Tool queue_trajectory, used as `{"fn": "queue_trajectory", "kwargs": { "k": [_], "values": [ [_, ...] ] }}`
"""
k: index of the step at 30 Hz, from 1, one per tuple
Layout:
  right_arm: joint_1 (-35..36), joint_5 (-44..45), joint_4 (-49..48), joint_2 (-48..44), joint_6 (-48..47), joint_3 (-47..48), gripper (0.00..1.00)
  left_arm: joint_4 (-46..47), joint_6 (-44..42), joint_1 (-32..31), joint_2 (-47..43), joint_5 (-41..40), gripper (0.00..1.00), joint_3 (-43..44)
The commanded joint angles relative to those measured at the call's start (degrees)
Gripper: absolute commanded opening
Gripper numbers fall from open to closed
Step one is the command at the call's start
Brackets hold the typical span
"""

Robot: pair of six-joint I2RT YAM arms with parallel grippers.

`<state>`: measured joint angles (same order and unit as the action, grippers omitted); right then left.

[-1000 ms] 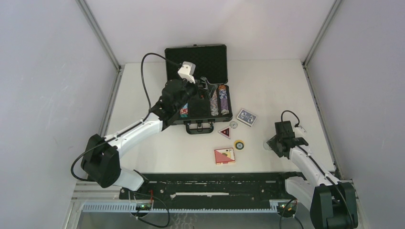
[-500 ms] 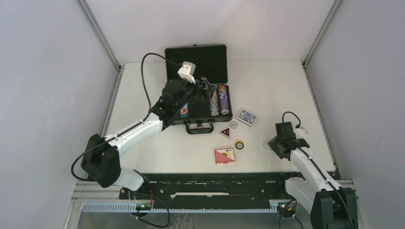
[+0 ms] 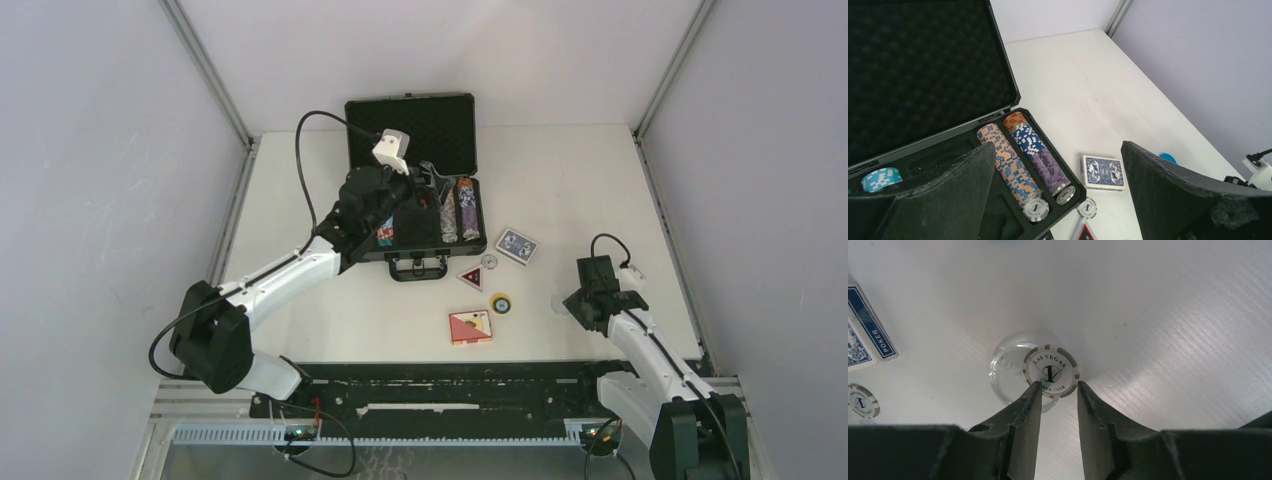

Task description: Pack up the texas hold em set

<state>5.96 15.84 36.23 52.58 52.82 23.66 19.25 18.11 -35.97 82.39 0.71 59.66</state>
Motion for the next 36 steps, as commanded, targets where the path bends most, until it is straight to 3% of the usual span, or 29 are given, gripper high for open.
{"fn": "queue_trajectory", "kwargs": {
  "k": [1, 9, 13, 17, 26, 36],
  "values": [
    [-0.32, 0.93, 0.94, -1.14, -0.25, -0.11, 0.39, 3.52, 1.12, 0.47, -0.19, 1.06, 1.0, -1.65],
    [-0.33, 1.02, 1.13, -1.56, -0.45, -0.11, 0.36, 3.56, 1.13, 0.54, -0.08, 1.18, 1.0, -1.61],
    [-0.4, 1.65, 0.96, -1.92, -0.66, -0.13, 0.57, 3.52, 1.14, 0.55, -0.08, 1.2, 1.0, -1.65],
    [-0.98, 2.16, 0.34, -2.09, -1.15, -0.12, 0.68, 3.52, 0.97, 0.53, -0.3, 0.94, 1.0, -1.83],
    [-5.3, 1.17, -0.67, 1.44, -7.97, 3.44, 0.62, 3.09, 0.35, 0.55, -0.77, 0.46, 1.0, -1.78],
    [-3.59, -0.03, -0.09, 2.24, -12.14, 6.05, 0.64, 3.08, 0.29, 0.76, -0.36, 0.4, 1.0, -1.61]
  ]
}}
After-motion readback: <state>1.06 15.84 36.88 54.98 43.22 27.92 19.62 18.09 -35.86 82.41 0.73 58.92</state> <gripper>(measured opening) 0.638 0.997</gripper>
